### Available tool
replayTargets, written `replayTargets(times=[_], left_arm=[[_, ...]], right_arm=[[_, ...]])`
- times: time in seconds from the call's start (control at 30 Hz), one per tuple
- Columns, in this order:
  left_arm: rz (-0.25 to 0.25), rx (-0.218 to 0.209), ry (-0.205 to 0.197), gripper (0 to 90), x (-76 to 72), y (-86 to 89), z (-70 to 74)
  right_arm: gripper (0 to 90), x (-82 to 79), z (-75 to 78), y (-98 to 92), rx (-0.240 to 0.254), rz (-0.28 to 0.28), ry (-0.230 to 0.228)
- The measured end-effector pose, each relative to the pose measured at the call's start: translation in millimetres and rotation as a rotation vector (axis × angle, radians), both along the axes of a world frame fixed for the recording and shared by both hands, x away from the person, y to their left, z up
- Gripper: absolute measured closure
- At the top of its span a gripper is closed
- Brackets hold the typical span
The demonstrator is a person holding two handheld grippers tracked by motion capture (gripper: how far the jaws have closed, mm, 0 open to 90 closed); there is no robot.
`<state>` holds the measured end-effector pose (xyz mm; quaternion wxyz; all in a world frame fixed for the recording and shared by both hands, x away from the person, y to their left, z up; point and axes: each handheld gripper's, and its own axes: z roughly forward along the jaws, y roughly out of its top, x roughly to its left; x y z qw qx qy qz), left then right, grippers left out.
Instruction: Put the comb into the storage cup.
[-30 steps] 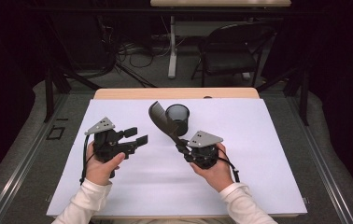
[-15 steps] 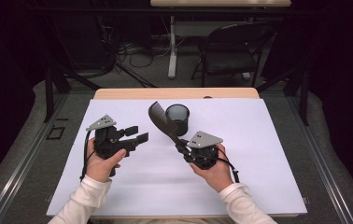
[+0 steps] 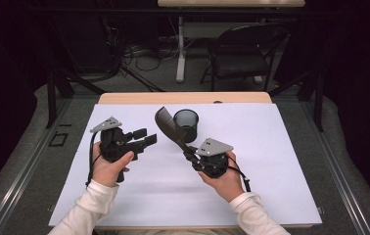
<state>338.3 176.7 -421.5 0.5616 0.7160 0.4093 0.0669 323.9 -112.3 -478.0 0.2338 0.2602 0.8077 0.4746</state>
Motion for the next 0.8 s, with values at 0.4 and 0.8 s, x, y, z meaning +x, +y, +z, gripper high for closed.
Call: replayTargets(times=[0.4,0.8], left_arm=[[-0.005,-0.007,0.023,49.3,4.1,-2.7,3.8],[-0.015,-0.001,0.055,51.2,10.6,-13.3,7.5]], right_arm=[[72.9,-0.6,-0.1,0.7,-0.001,0.002,-0.002],[72.9,-1.3,-0.5,1.9,0.0,0.004,-0.002]])
